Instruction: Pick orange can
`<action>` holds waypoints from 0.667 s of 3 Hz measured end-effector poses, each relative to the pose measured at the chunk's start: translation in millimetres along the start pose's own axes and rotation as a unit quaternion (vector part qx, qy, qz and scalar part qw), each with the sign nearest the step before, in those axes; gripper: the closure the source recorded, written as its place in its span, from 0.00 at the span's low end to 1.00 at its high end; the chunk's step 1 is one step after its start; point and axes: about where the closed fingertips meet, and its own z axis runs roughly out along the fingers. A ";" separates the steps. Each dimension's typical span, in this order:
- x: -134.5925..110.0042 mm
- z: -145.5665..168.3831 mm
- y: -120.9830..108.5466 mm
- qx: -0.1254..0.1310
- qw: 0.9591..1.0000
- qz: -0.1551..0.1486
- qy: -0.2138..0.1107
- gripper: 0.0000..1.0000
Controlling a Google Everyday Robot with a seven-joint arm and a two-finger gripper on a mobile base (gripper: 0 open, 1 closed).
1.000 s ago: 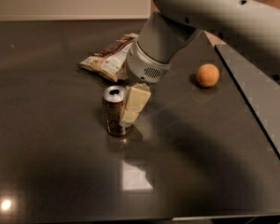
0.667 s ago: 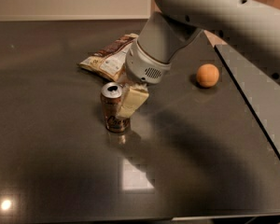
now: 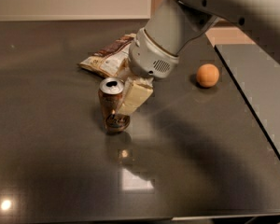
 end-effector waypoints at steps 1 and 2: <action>-13.8 -33.7 2.4 0.014 1.000 -0.009 -0.011 1.00; -33.6 -91.2 -3.3 0.027 0.999 -0.022 -0.024 1.00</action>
Offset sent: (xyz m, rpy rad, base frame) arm 0.0035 -0.0310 0.1071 0.0649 -0.0916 -0.0025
